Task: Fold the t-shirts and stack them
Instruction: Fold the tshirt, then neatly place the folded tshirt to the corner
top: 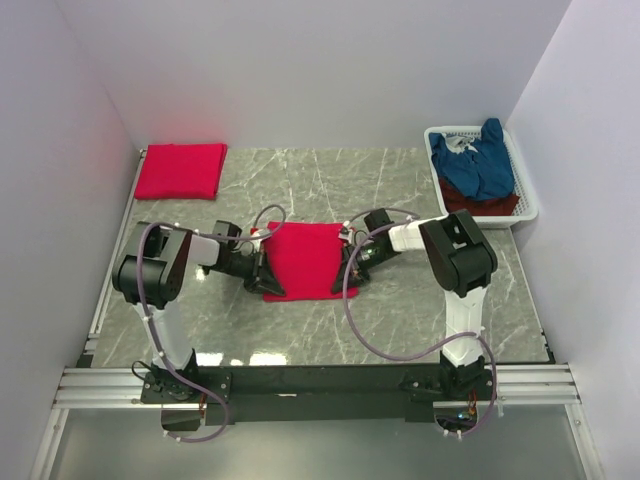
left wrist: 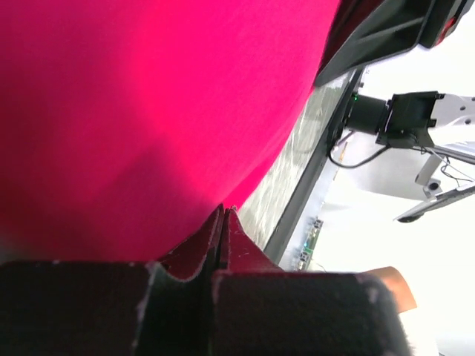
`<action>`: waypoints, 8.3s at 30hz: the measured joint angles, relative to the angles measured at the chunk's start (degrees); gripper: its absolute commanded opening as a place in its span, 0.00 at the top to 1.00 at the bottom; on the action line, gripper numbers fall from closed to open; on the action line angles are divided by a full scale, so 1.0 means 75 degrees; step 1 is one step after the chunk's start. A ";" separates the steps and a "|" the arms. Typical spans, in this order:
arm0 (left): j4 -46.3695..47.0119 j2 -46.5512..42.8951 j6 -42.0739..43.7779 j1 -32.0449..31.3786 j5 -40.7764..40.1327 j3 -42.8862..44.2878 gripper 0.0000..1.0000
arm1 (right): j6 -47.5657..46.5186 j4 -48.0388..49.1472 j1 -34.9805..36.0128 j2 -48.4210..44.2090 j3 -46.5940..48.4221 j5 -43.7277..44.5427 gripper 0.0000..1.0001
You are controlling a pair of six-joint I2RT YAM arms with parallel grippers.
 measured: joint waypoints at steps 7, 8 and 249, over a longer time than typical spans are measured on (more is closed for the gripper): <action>-0.1448 -0.0347 0.1096 0.0962 -0.0020 0.0149 0.99 | -0.1492 -0.1900 -0.0221 -0.0746 -0.0009 0.0810 1.00; -0.1638 -0.0440 0.1247 0.1037 -0.0026 0.0286 0.98 | -0.1734 -0.2177 -0.0251 -0.0845 0.0003 0.0947 1.00; -0.1853 0.2291 0.3083 0.1626 -0.8504 1.0628 1.00 | -0.2273 -0.2008 0.1378 -0.2439 0.2221 0.4503 0.09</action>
